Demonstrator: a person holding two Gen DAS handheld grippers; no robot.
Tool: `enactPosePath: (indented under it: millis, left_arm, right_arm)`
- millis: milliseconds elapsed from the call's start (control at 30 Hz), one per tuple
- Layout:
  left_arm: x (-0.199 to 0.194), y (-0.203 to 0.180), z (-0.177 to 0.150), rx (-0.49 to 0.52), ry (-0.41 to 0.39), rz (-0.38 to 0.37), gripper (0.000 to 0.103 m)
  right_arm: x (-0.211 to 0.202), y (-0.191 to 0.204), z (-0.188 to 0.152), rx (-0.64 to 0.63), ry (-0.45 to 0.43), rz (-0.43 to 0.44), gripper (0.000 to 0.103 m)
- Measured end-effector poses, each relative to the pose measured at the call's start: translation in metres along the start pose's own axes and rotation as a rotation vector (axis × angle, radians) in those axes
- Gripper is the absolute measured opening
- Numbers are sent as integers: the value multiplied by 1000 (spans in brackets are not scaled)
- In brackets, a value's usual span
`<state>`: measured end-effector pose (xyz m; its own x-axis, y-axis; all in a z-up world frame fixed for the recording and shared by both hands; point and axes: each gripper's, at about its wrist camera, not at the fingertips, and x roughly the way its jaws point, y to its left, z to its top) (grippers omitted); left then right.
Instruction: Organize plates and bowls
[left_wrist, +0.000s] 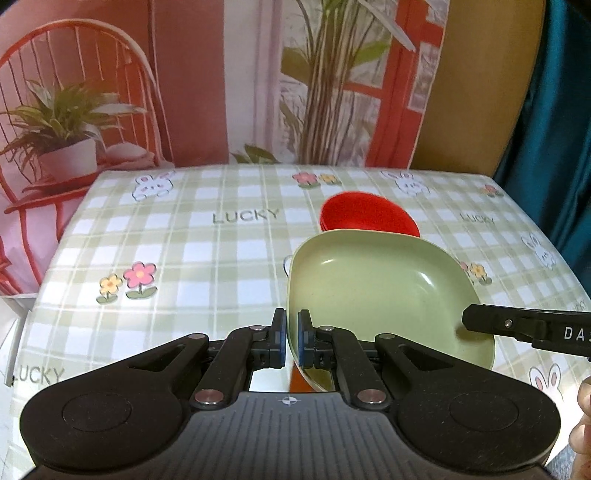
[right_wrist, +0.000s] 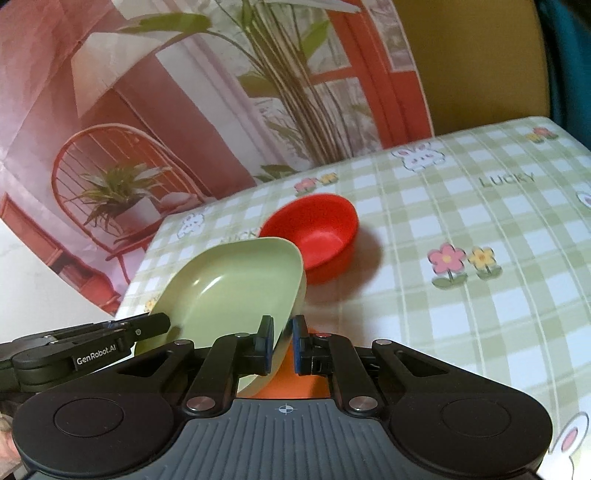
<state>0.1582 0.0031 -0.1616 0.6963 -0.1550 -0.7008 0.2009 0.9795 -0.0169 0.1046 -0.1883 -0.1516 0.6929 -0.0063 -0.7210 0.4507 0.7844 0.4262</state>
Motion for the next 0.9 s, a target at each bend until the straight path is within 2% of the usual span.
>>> enactPosePath:
  millis: [433,900]
  left_arm:
    - [5,-7,-19,48,42,-6,7]
    - [6,-7,-28,61,55,18,7]
  right_arm:
    - [-14,-10,-28,-1,27,-1,11]
    - [-5,-13,-41,-1,91,4,12]
